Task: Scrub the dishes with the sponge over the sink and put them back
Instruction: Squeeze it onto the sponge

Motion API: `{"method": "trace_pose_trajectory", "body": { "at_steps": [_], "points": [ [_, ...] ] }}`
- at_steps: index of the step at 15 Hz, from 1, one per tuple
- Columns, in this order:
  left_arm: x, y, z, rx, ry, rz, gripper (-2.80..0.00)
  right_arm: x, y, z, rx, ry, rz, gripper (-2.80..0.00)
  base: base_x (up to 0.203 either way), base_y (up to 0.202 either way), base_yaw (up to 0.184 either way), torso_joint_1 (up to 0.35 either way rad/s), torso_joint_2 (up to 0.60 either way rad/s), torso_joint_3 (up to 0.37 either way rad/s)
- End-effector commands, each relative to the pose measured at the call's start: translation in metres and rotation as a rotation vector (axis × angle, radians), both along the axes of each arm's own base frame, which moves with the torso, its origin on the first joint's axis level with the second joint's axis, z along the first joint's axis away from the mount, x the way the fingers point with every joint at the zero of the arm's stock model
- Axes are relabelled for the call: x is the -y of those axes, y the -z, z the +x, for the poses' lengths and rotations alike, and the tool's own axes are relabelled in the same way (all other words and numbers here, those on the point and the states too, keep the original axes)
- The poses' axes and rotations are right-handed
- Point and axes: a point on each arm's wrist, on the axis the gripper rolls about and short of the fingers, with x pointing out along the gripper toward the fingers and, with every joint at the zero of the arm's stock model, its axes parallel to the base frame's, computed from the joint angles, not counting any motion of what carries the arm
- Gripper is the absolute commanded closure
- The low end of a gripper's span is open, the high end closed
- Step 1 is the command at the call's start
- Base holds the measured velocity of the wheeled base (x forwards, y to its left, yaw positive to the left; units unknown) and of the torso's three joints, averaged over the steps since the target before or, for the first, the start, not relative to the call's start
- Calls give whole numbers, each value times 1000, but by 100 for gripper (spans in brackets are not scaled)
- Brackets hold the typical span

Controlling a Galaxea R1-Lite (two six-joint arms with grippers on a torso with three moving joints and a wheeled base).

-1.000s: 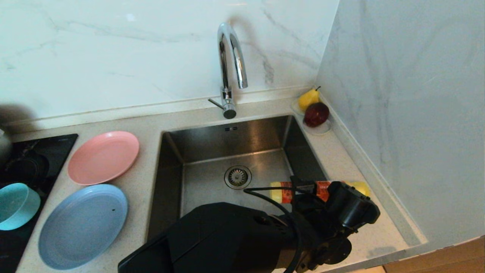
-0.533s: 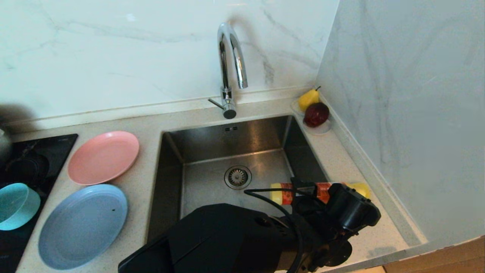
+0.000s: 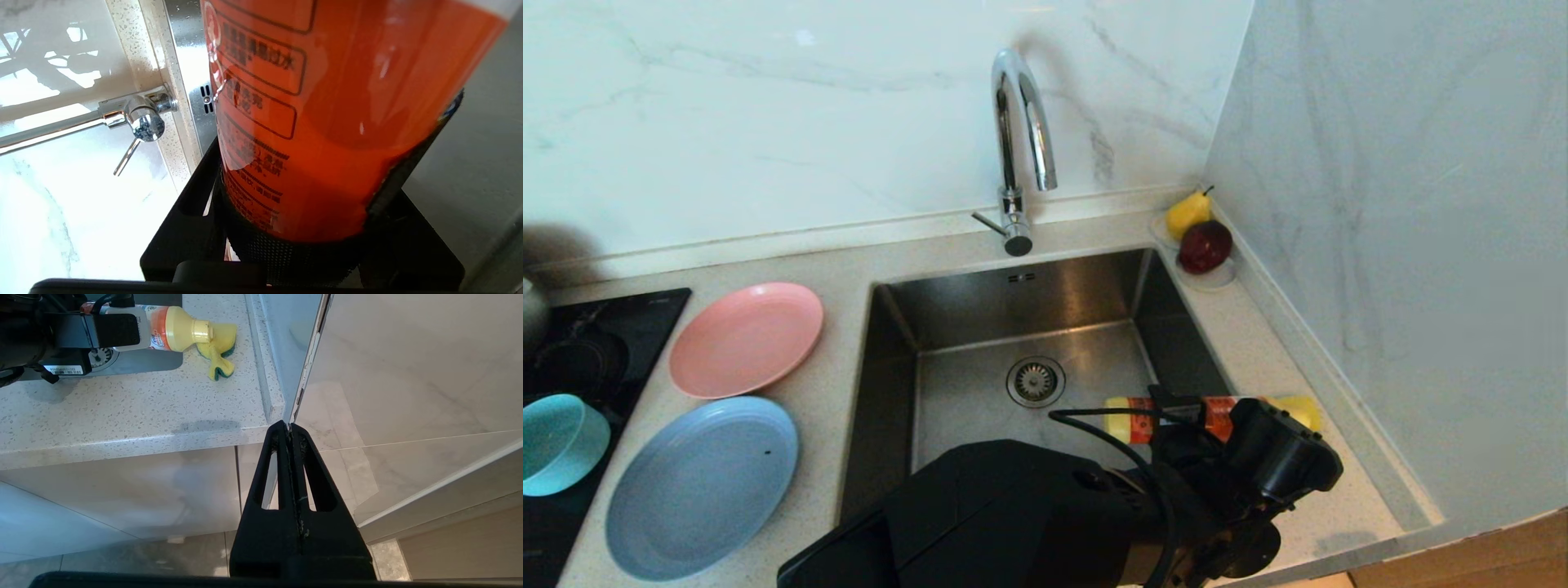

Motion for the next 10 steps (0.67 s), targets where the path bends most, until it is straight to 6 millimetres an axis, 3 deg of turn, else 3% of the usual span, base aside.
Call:
{"method": "trace_pose_trajectory", "body": {
  "at_steps": [1,10],
  "points": [
    [1,-4,0,10,-4,-6,0,0,0,0,0,0,-1,0,0,0,0,0,0,0],
    [-1,-32,-8,43,-14,-169,0,0,0,0,0,0,-1,0,0,0,0,0,0,0]
  ]
}}
